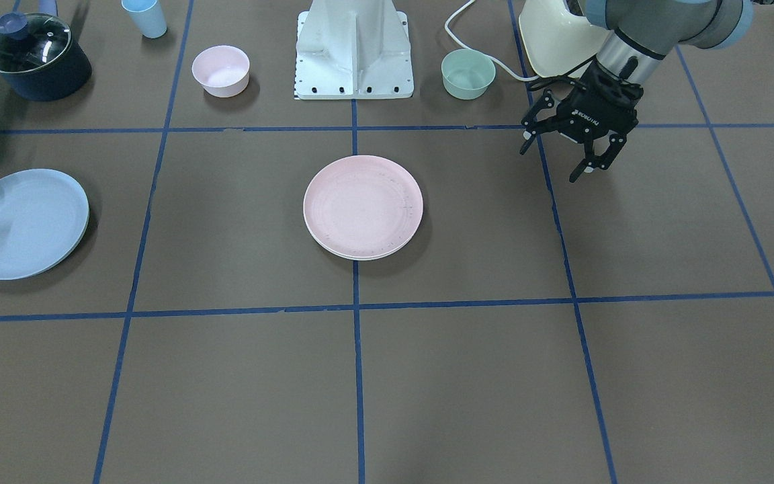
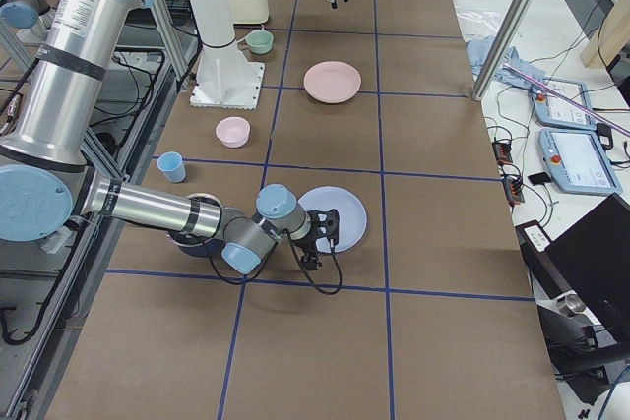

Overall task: Stack three plates with pink and blue
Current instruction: 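Withdraw the left gripper while the right gripper reaches the light blue plate rim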

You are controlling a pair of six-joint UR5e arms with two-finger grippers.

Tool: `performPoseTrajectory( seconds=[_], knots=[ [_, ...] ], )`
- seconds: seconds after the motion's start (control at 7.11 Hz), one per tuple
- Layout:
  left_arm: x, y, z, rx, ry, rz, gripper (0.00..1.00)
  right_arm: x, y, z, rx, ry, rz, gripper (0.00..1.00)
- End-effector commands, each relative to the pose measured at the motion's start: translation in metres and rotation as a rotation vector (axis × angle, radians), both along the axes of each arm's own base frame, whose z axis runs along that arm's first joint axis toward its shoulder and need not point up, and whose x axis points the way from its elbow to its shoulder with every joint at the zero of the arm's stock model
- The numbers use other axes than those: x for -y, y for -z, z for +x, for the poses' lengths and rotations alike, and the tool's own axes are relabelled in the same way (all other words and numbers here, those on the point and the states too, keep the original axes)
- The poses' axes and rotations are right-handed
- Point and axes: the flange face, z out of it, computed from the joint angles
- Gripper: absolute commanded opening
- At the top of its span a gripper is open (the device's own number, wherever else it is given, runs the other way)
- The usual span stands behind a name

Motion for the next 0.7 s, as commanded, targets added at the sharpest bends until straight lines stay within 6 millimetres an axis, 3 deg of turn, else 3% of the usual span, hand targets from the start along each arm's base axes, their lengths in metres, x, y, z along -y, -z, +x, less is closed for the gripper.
performPoseTrajectory(
  seconds=[0.0,0.14,0.28,0.42,0.56],
  knots=[
    [0.000,0.001,-0.001,-0.003,0.000,0.000,1.00,-0.004,-0.013,-0.010,-0.024,0.015,-0.012,0.47],
    [0.001,0.001,-0.001,-0.002,0.001,0.001,1.00,-0.004,-0.014,-0.010,-0.024,0.014,-0.014,0.38],
    [0.000,0.002,-0.001,-0.005,0.000,0.001,1.00,-0.003,-0.013,-0.011,-0.021,0.015,-0.015,0.16],
    [0.000,0.002,-0.002,-0.005,-0.001,0.002,1.00,0.001,-0.010,-0.013,-0.015,0.015,-0.006,0.00],
    [0.000,0.001,-0.002,-0.004,-0.001,0.001,1.00,0.011,-0.001,-0.021,0.000,0.015,0.013,0.00]
  ],
)
